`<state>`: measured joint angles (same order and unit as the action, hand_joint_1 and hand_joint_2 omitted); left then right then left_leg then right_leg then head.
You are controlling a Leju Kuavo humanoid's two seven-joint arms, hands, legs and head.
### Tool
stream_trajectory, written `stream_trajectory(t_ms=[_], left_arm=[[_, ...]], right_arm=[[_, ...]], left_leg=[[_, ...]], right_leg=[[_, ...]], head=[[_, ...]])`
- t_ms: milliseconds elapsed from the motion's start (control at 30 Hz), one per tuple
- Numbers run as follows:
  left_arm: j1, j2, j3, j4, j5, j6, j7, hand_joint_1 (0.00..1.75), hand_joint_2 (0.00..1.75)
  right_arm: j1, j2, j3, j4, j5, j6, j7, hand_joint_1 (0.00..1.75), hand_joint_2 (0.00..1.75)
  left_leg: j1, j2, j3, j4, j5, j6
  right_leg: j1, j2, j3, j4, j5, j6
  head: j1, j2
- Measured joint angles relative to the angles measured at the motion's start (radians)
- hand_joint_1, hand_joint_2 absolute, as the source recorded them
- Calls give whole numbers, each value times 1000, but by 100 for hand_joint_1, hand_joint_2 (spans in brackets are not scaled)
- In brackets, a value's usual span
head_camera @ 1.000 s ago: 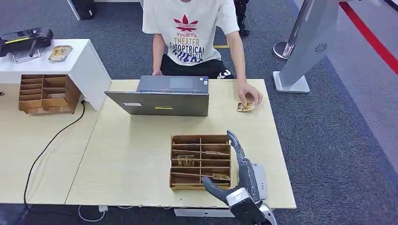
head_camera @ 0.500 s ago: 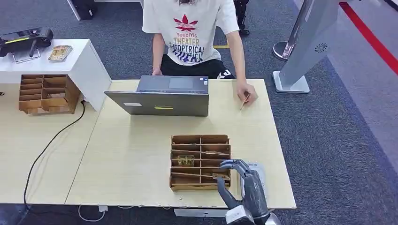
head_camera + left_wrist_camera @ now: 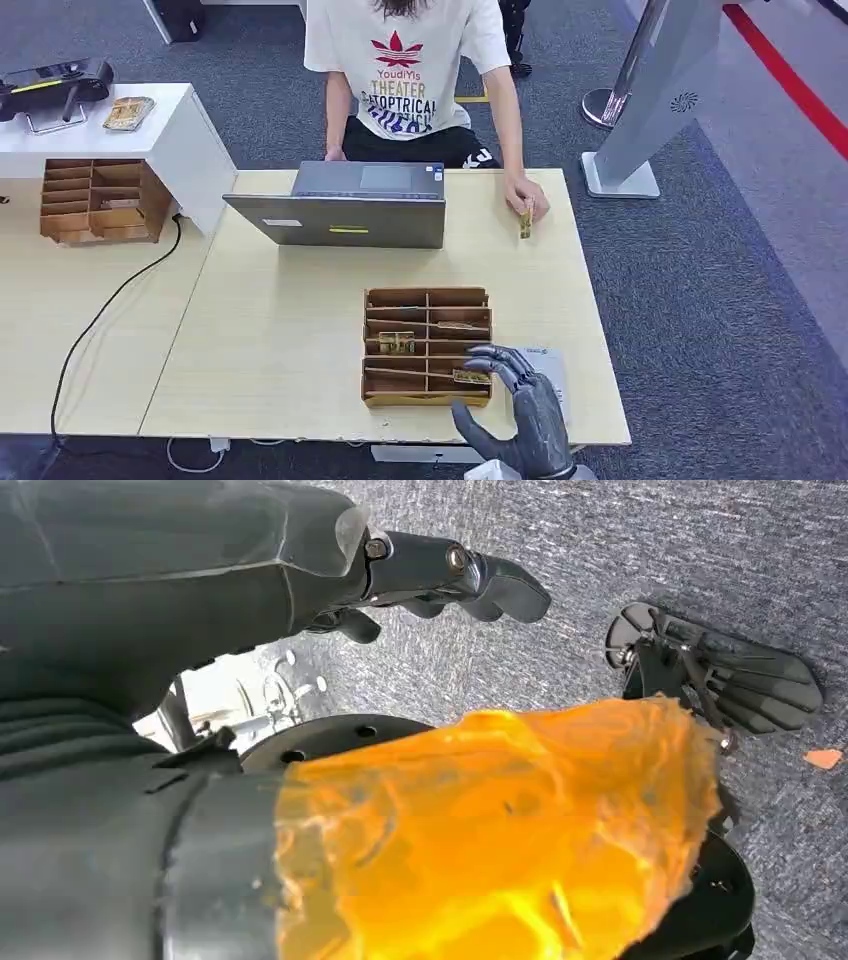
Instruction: Pass the card to the sensor for recognition and then transmit it.
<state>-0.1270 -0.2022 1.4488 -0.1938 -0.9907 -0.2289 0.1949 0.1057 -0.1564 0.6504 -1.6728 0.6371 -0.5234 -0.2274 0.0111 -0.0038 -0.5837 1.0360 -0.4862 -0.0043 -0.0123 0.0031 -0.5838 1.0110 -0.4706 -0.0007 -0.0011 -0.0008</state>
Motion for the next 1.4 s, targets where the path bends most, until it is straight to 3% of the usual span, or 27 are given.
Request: stream_trajectory(t_ms=[133, 333, 467, 533, 567, 700, 867, 967, 1000, 1133, 1200, 1400], left_arm=[[0, 0, 0, 0, -4, 0, 0, 0, 0], [0, 0, 0, 0, -12, 0, 0, 0, 0], [0, 0, 0, 0, -15, 0, 0, 0, 0], [0, 0, 0, 0, -15, -1, 0, 0, 0], [0, -1, 0, 0, -15, -1, 0, 0, 0], [0, -1, 0, 0, -15, -1, 0, 0, 0], [0, -1, 0, 0, -18, -1, 2, 0, 0], [0, -1, 0, 0, -20, -1, 3, 0, 0], [0, -1, 0, 0, -21, -1, 3, 0, 0], [0, -1, 0, 0, -21, -1, 4, 0, 0], [0, -1, 0, 0, -22, -1, 5, 0, 0], [0, -1, 0, 0, -26, -1, 8, 0, 0]], right_arm=[[-16, -3, 19, 37, 149, -73, 53, 58, 175], [-31, -6, 40, 89, 297, -128, 127, 63, 175], [-37, -9, 49, 119, 360, -142, 168, 99, 175], [-41, -10, 50, 130, 390, -144, 186, 98, 175], [-42, -10, 50, 135, 407, -145, 195, 115, 175], [-47, -11, 50, 151, 442, -145, 211, 124, 175], [-50, -11, 50, 166, 461, -145, 218, 105, 175], [-54, -11, 50, 174, 474, -145, 230, 108, 175], [-54, -11, 50, 177, 478, -145, 235, 96, 175], [-58, -11, 50, 186, 489, -145, 246, 93, 175], [-61, -11, 50, 189, 495, -145, 250, 80, 175], [-67, -11, 50, 204, 512, -145, 263, 80, 175]], left_leg=[[0, 0, 0, 0, 0, 0], [0, 0, 0, 0, 0, 0], [0, 0, 0, 0, 0, 0], [0, 0, 0, 0, 0, 0], [0, 0, 0, 0, 0, 0], [0, 0, 0, 0, 0, 0], [0, 0, 0, 0, 0, 0], [0, 0, 0, 0, 0, 0], [0, 0, 0, 0, 0, 0], [0, 0, 0, 0, 0, 0], [0, 0, 0, 0, 0, 0], [0, 0, 0, 0, 0, 0]], right_leg=[[0, 0, 0, 0, 0, 0], [0, 0, 0, 0, 0, 0], [0, 0, 0, 0, 0, 0], [0, 0, 0, 0, 0, 0], [0, 0, 0, 0, 0, 0], [0, 0, 0, 0, 0, 0], [0, 0, 0, 0, 0, 0], [0, 0, 0, 0, 0, 0], [0, 0, 0, 0, 0, 0], [0, 0, 0, 0, 0, 0], [0, 0, 0, 0, 0, 0], [0, 0, 0, 0, 0, 0]], head=[[0, 0], [0, 0], [0, 0], [0, 0], [0, 0], [0, 0], [0, 0], [0, 0], [0, 0], [0, 0], [0, 0], [0, 0]])
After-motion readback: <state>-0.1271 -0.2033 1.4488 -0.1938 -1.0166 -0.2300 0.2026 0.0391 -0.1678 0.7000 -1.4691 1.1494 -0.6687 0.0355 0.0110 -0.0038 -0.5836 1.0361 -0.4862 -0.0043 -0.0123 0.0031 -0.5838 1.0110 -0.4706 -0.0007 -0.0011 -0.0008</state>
